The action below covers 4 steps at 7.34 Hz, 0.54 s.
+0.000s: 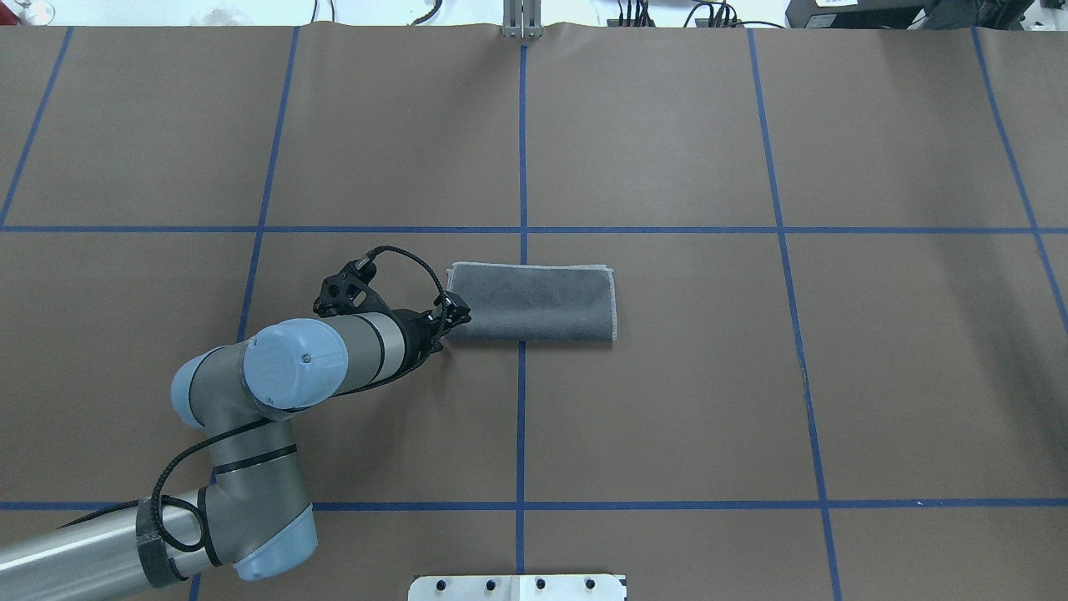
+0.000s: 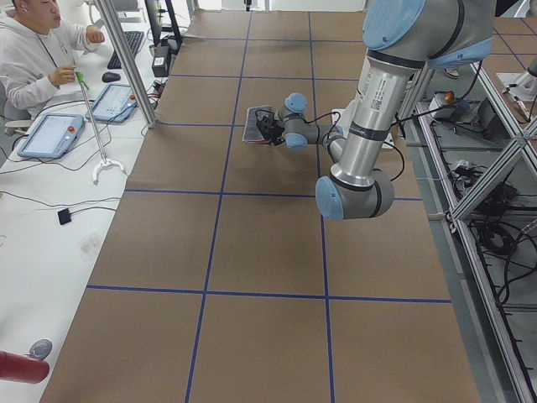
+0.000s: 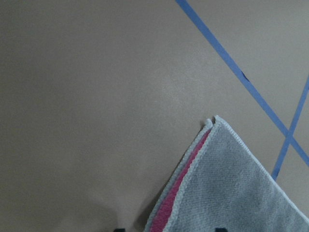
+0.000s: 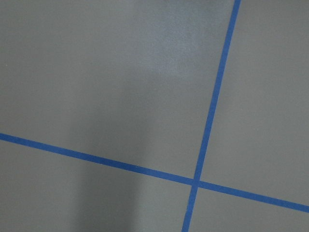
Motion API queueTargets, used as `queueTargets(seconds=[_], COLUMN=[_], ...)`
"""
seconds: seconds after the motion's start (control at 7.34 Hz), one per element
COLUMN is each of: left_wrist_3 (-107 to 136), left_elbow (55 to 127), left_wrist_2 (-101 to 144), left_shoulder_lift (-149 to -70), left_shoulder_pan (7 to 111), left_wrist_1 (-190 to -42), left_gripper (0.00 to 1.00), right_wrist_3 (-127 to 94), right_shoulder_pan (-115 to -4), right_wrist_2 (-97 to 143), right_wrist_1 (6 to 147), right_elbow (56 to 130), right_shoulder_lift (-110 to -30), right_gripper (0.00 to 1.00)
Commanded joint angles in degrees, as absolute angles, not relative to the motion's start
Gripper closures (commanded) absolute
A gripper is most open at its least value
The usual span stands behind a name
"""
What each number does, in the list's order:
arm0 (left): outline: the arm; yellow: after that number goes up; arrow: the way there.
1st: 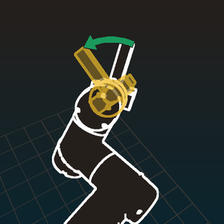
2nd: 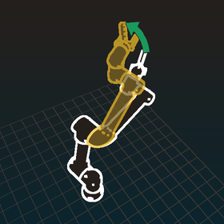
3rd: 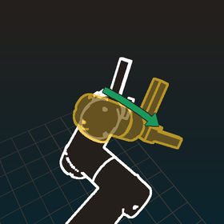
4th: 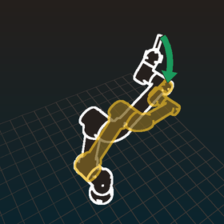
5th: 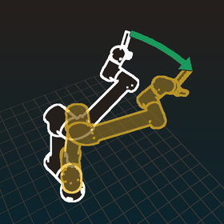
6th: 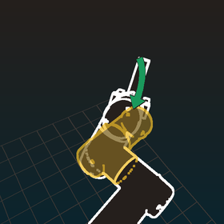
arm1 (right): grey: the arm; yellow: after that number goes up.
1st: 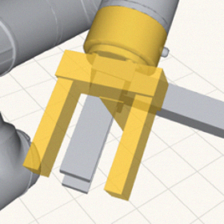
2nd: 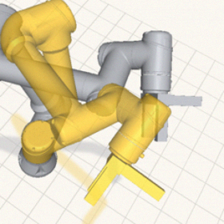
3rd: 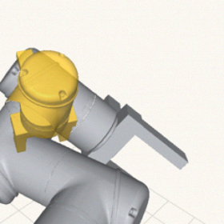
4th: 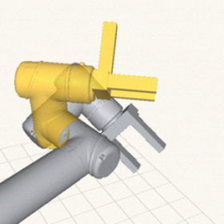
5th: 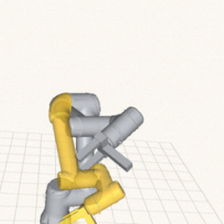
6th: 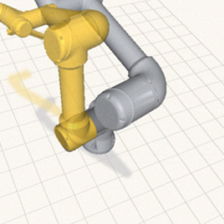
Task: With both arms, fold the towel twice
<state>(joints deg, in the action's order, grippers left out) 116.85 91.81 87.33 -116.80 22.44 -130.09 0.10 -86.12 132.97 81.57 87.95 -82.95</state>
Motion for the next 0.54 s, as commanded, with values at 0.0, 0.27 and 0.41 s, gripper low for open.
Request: queueTargets(seconds=[0.0,0.27,0.41], left_wrist_3=[117.07,117.16,117.16], left_elbow=[91.41,91.58,91.76], left_wrist_2=[87.36,87.28,87.28], left_shoulder_lift=[-116.81,-116.89,-116.89], left_shoulder_pan=[22.33,22.32,22.41], left_wrist_1=[-130.08,-130.08,-130.17], left_gripper=[0.35,0.42,0.49], right_wrist_3=[0.18,0.26,0.26], right_shoulder_pan=[-86.31,-86.31,-86.31], right_wrist_2=[132.98,132.89,132.72], right_wrist_1=[81.56,81.39,81.39], right_elbow=[88.07,88.24,88.24], right_shoulder_lift=[-83.14,-83.32,-83.32], right_gripper=[0.00,0.00,0.00])
